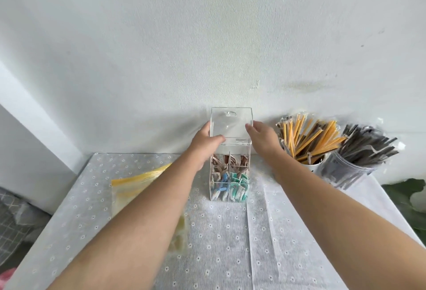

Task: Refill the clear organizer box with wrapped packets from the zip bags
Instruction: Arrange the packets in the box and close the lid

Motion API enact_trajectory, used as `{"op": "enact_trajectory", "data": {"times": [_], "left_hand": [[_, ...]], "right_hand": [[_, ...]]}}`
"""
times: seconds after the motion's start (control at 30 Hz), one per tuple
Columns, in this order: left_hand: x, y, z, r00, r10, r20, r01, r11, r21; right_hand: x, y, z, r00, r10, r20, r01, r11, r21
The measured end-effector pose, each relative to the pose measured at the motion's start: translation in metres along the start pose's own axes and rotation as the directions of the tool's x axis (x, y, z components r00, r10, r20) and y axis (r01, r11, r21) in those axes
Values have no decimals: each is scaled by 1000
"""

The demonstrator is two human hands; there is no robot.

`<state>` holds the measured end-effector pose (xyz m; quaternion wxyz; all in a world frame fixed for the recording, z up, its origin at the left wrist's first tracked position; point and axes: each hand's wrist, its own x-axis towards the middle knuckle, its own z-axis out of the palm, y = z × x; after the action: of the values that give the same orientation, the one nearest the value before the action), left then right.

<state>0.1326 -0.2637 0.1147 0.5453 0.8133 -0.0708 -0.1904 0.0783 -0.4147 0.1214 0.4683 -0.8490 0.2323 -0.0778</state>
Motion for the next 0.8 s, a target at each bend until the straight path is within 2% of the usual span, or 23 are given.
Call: {"op": "enact_trajectory", "data": {"times": [0.1,0.2,0.3,0.37,0.53,0.67,0.73,0.8], "left_hand": [[-15,0,-2,999,26,19,-24,997,-70],[-46,-4,-3,998,64,-21,-66,988,-142],[-77,-16,0,994,81,-78,-89,990,-110],[-89,-31,5,996,52,-73,-57,997,-58],[-93,-54,14,998,-52,26,49,994,98],[-93,-54,16,995,-66,77,55,988,141],[-92,-53,15,996,-52,66,40,985,169],[-92,-54,15,999,39,-18,-34,969,245]], "right_hand": [[-14,-5,-9,998,-50,-37,52,997,59],[-41,0,-8,991,-91,-96,107,979,176],[-73,18,2,972,-117,-206,163,960,227],[-91,32,12,968,-93,-231,148,961,232],[-108,56,28,984,-72,-161,104,975,197],[-106,66,30,993,-56,-103,75,980,182],[-102,70,29,994,-58,-88,70,987,148],[-98,71,23,990,-90,-108,96,994,54]]}}
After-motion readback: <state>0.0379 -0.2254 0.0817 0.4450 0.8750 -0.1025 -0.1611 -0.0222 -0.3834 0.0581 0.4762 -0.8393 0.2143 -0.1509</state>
